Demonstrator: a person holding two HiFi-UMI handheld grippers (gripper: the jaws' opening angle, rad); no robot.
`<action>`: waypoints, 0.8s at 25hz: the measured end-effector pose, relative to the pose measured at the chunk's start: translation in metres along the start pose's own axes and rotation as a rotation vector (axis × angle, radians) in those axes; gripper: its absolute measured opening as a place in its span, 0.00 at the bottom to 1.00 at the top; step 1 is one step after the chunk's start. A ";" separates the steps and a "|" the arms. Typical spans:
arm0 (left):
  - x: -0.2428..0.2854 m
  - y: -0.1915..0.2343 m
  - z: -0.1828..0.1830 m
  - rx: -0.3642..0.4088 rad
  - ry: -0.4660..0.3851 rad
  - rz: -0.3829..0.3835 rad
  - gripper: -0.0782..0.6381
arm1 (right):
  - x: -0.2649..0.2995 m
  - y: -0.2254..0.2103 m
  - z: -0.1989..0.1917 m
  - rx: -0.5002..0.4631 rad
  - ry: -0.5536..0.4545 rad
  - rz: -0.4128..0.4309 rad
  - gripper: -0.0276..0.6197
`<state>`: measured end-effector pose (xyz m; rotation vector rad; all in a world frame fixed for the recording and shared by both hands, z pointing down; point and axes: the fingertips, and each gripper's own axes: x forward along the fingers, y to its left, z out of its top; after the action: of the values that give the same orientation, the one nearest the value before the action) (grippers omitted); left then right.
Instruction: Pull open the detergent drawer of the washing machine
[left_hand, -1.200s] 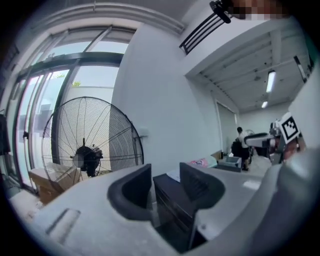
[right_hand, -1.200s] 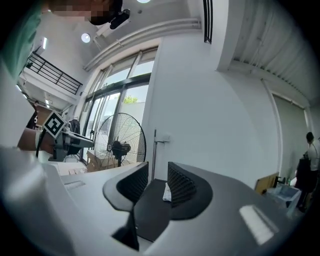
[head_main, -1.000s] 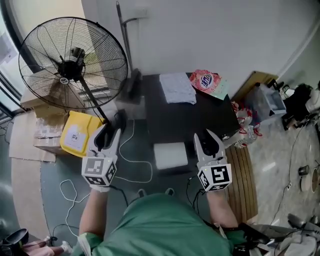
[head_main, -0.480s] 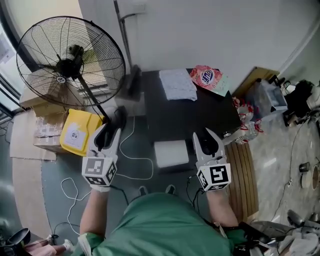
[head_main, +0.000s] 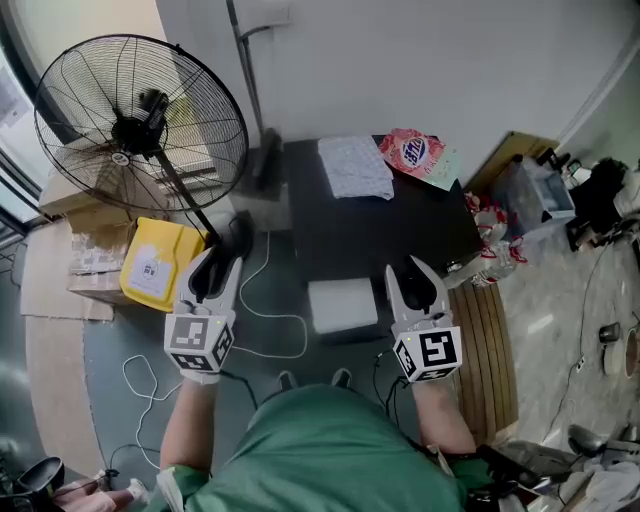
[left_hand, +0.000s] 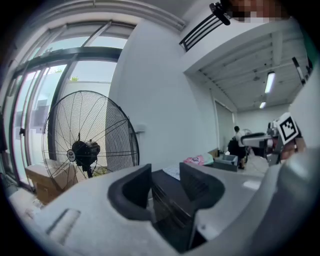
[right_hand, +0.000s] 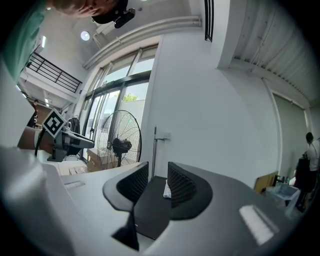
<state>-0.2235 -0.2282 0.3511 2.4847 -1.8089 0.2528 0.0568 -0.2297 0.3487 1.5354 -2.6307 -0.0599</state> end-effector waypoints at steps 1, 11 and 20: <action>-0.001 -0.001 0.000 0.000 -0.001 0.000 0.35 | -0.001 0.000 0.000 -0.003 -0.002 0.001 0.23; -0.006 -0.004 0.000 0.000 0.001 -0.002 0.35 | -0.008 0.002 -0.001 0.003 -0.003 -0.003 0.23; -0.007 -0.007 -0.003 -0.006 0.010 -0.003 0.35 | -0.009 0.002 0.000 0.017 -0.004 -0.008 0.18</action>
<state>-0.2192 -0.2192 0.3535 2.4777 -1.7989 0.2597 0.0595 -0.2204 0.3484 1.5525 -2.6356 -0.0414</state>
